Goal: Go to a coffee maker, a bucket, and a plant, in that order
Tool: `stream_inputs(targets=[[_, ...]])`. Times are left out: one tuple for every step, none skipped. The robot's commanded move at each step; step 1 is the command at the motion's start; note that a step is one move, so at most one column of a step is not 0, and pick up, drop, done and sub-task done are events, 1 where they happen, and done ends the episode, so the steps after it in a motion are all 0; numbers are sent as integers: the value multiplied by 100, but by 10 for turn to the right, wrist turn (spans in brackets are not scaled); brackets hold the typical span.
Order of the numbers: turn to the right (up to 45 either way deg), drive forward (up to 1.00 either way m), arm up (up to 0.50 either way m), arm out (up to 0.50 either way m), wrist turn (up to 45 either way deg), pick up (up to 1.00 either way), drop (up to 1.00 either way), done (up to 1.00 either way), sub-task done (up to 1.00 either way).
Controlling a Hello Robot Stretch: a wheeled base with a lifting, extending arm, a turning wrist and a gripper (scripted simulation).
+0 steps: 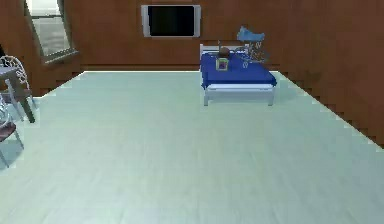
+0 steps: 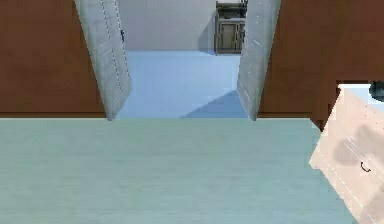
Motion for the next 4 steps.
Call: stream_inputs(targets=[[210,0,0,0,0,0,0,0,0],[0,5,0,0,0,0,0,0,0],[450,0,0,0,0,0,0,0,0],[180,0,0,0,0,0,0,0,0]])
